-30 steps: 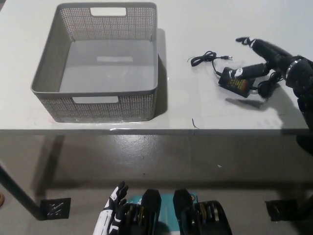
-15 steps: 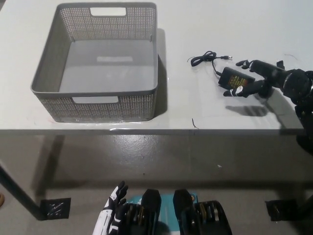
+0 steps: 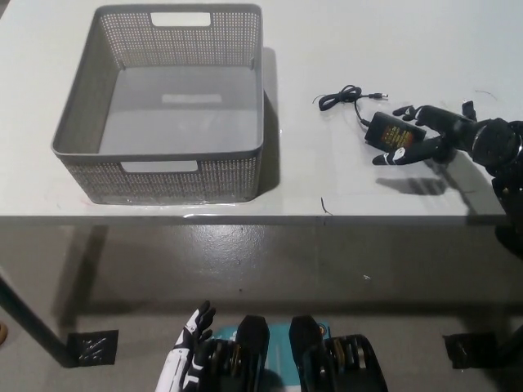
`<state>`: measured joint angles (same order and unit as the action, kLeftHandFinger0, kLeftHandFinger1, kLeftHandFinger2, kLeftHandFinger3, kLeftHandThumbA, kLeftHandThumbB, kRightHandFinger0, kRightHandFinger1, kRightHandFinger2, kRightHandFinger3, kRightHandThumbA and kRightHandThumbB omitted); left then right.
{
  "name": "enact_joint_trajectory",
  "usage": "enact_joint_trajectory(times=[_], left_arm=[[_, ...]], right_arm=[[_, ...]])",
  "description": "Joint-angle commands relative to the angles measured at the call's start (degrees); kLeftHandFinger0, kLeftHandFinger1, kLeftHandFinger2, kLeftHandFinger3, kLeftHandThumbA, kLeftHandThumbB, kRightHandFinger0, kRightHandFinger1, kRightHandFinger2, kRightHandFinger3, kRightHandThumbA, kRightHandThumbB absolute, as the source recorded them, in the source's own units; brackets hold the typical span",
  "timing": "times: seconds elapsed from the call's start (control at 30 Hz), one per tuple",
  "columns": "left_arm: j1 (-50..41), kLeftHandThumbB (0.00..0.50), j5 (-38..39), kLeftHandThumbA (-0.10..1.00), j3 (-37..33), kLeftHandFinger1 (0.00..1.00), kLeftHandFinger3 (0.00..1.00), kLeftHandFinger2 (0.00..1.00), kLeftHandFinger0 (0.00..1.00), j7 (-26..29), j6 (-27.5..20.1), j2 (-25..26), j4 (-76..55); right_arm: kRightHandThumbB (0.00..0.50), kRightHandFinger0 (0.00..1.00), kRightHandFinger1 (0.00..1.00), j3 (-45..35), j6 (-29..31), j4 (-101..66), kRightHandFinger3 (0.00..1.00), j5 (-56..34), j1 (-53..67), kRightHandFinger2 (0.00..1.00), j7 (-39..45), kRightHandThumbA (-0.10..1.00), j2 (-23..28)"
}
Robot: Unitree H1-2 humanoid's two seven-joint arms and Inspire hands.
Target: Use the right hand to pick up a black power cord and place it into a container on the left hand side
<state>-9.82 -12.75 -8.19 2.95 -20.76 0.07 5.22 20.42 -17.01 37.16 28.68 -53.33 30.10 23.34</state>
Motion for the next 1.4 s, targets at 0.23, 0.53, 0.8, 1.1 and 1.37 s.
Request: enact_joint_trajectory(times=[0.23, 0.53, 0.8, 1.1, 1.37], left_arm=[[0.59, 0.005, 0.32, 1.00, -0.49, 1.00, 1.00, 1.00, 1.00, -0.33, -2.53, 0.24, -0.52], [0.31, 0.002, -0.42, 1.00, -0.75, 1.00, 1.00, 1.00, 1.00, -0.22, -3.45, 0.50, 0.05], [0.42, 0.008, -0.45, 1.00, -0.92, 1.00, 1.00, 1.00, 1.00, -0.51, -2.42, 0.49, -0.89], [1.92, 0.017, -0.43, 1.00, -0.79, 1.00, 1.00, 1.00, 1.00, -0.51, -2.93, 0.71, -0.29], [2.84, 0.036, -0.88, 1.00, -0.91, 1.00, 1.00, 1.00, 1.00, -0.44, -3.05, 0.94, -0.02]], right_arm=[[0.500, 1.00, 1.00, 0.07, 1.26, 2.28, 1.00, 0.83, -7.17, 1.00, -2.66, 0.86, 0.66], [0.500, 1.00, 1.00, 1.44, 5.73, 13.44, 1.00, 1.46, -12.15, 1.00, -6.37, 0.86, -0.63], [0.500, 1.00, 1.00, 1.70, 8.63, 21.99, 1.00, 0.89, -14.12, 1.00, -9.58, 0.85, -2.14], [0.500, 1.00, 1.00, 1.79, 9.54, 27.67, 1.00, 0.20, -15.42, 1.00, -10.34, 0.83, -3.19], [0.500, 1.00, 1.00, 1.90, 13.80, 35.17, 1.00, -0.20, -15.58, 1.00, -12.56, 0.88, -4.47]])
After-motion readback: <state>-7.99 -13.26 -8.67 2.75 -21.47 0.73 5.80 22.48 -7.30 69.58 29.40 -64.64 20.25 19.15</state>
